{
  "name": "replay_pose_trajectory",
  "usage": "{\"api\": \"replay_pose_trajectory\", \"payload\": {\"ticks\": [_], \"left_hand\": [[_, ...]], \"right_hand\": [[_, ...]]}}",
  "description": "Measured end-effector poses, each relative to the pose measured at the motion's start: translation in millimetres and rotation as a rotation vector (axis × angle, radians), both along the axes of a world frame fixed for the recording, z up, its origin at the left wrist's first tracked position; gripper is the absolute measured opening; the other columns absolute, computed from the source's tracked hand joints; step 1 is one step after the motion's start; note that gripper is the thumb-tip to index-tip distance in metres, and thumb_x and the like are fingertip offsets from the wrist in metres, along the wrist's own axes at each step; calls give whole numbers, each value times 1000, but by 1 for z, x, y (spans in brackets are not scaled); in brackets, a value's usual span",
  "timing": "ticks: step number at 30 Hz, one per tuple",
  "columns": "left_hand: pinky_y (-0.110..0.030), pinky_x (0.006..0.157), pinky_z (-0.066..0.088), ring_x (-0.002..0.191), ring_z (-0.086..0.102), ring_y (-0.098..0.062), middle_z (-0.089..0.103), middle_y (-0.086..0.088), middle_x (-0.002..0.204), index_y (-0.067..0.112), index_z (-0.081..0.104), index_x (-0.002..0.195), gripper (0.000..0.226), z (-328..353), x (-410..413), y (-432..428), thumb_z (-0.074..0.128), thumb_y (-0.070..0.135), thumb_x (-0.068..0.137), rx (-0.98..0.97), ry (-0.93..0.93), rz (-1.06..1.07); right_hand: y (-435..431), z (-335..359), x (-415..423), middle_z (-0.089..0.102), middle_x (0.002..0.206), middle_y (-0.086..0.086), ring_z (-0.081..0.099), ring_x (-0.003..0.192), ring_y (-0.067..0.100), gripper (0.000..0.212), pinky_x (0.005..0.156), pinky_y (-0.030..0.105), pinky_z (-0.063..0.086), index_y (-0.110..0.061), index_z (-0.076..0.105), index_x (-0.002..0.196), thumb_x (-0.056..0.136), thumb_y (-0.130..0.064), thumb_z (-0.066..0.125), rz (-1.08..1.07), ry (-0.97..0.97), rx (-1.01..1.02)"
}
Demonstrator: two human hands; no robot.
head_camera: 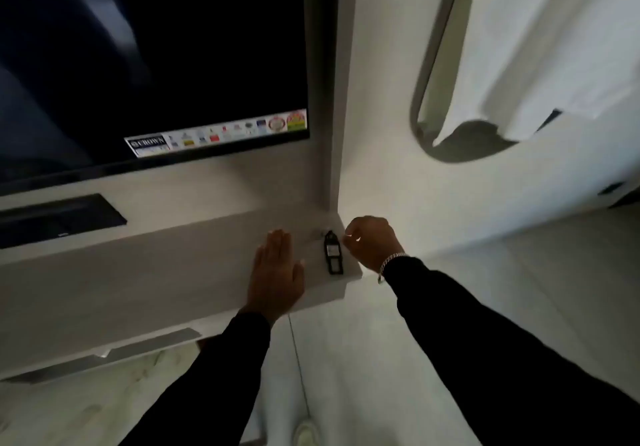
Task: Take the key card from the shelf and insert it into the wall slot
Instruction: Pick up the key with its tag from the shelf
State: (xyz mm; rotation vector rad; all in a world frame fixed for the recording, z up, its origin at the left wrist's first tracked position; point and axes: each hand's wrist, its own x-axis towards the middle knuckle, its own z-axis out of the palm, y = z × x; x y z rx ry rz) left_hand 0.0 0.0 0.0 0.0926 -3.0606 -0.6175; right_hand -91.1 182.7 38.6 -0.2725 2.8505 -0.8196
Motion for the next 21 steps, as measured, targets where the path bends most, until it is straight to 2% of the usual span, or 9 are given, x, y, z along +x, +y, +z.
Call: {"api": "replay_pose_trajectory", "payload": {"ticks": [1,4,8,11,14,16,17,19,21], "left_hand": [[-50,126,20,153,22,-37,27,-25,162,-3,30,151,69,-6,-7,-2,31,32,92,-2,-63,12],[-49,126,20,153,24,-36,28,-23,162,-3,34,149,68,-22,-24,-9,31,30,90,15,-98,25],[-56,123,21,152,25,-38,26,-23,163,-3,31,151,68,-45,-31,-9,33,33,94,-64,-75,2],[-61,121,23,151,28,-40,29,-23,162,-2,30,151,71,-50,-38,-10,27,43,96,-147,-61,6],[-62,120,23,149,31,-40,33,-23,160,-1,32,150,72,-53,-42,-10,30,46,95,-168,-30,6],[-62,120,22,149,31,-40,33,-23,160,-1,33,150,72,-54,-43,-12,32,46,95,-157,-27,-5],[-62,120,23,149,31,-39,33,-23,160,0,34,150,72,-54,-43,-13,32,46,95,-156,-24,-11],[-62,120,23,150,31,-39,33,-23,160,-1,35,149,71,-53,-43,-14,31,45,95,-132,-38,-29],[-63,121,25,149,32,-39,34,-23,160,-2,37,148,71,-49,-43,-15,29,44,95,-74,-32,-49]], "right_hand": [[-3,-8,-4,72,97,15,63,98,36,22,83,36,51,-10,71,89,78,-28,63,-3,-31,33],[-14,-25,-14,72,93,15,64,93,35,33,72,32,49,-8,70,83,72,-40,70,-121,-125,51],[-27,-45,-21,70,97,18,62,96,37,46,75,35,49,-4,64,90,70,-45,71,-127,-155,84],[-36,-49,-32,70,97,16,63,94,37,40,69,28,39,-8,63,91,66,-39,73,-133,-159,53],[-42,-51,-42,70,102,10,62,100,32,34,74,25,35,-15,66,89,62,-33,77,-140,-227,24],[-42,-49,-46,72,98,6,62,99,29,26,76,24,38,-17,69,82,61,-28,80,-175,-269,-21],[-40,-47,-47,73,92,4,64,92,26,22,78,24,42,-16,71,78,61,-26,80,-198,-282,-51],[-36,-42,-46,71,68,-2,64,67,18,11,82,26,51,-17,72,67,63,-22,80,-254,-317,-133],[-31,-32,-42,62,48,-9,57,46,12,17,77,28,56,-21,66,55,64,-18,80,-325,-372,-256]]}}
